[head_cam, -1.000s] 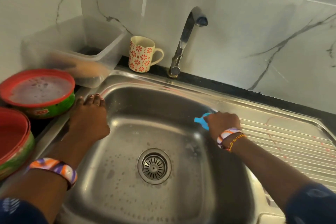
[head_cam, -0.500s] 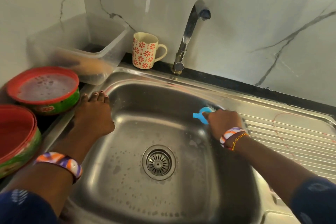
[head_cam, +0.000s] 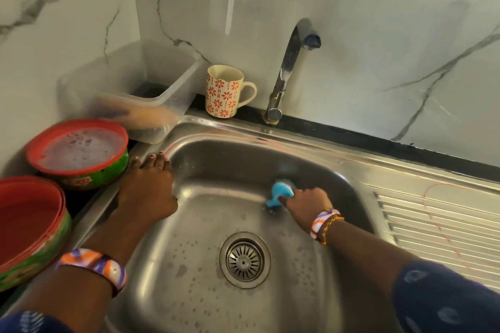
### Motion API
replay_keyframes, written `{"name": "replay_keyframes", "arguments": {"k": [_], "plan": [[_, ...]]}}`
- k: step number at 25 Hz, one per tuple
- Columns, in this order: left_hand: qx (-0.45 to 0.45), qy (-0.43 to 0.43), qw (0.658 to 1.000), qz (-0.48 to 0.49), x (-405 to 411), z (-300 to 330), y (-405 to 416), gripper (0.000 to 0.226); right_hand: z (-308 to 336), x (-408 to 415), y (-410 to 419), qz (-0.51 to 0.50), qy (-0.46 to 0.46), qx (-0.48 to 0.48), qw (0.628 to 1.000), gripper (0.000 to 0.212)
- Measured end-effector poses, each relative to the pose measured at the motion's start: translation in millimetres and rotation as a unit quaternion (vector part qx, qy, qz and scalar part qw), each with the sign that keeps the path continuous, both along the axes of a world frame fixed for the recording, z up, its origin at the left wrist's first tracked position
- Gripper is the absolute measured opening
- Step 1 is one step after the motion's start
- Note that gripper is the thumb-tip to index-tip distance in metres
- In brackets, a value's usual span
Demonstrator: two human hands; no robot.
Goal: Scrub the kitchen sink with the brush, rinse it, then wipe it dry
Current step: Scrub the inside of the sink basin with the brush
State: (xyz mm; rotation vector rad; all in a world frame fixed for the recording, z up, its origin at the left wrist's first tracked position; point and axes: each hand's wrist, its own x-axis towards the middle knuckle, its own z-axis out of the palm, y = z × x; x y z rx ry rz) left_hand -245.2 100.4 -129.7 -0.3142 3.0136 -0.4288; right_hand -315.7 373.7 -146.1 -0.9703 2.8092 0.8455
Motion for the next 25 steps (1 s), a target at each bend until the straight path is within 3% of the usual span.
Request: {"name": "replay_keyframes", "arguments": {"k": [6, 9, 12, 14, 17, 19, 21, 23, 25], "plan": [[0.008, 0.011, 1.000, 0.006, -1.0, -2.2, 0.0, 0.081, -0.1, -1.9, 8.1, -0.044, 0.075, -0.099, 0.991, 0.051], [0.013, 0.005, 1.000, 0.005, -0.5, -0.9, 0.6, 0.082, -3.7, -4.0, 14.7, -0.001, 0.032, -0.045, 0.998, 0.048], [0.017, 0.006, 1.000, 0.001, 0.1, -1.7, -0.2, 0.082, 1.4, -13.9, -2.4, 0.063, 0.110, -0.073, 0.989, 0.060], [0.016, 0.010, 1.000, 0.000, 0.1, -3.0, 1.0, 0.081, 5.0, -23.4, -21.5, 0.097, 0.094, -0.079, 0.988, 0.065], [0.027, 0.013, 1.000, 0.003, -0.7, -4.2, -0.6, 0.081, 3.1, -34.5, -60.2, 0.202, 0.081, -0.021, 0.976, 0.030], [0.032, 0.011, 0.999, 0.002, -1.2, -5.2, -1.8, 0.081, 10.9, -36.5, -97.8, 0.262, 0.119, -0.065, 0.956, 0.050], [0.030, 0.019, 0.999, 0.009, -2.8, -7.0, -1.4, 0.081, 21.4, -40.2, -122.1, 0.266, 0.080, -0.054, 0.959, 0.055], [0.029, 0.021, 0.999, 0.010, -3.3, -7.2, -1.1, 0.081, 25.7, -48.3, -104.2, 0.247, 0.045, -0.081, 0.965, 0.058], [0.031, 0.016, 0.999, 0.013, -2.9, -5.9, -0.4, 0.081, 27.3, -52.2, -51.0, 0.252, 0.092, -0.088, 0.959, 0.074]]}}
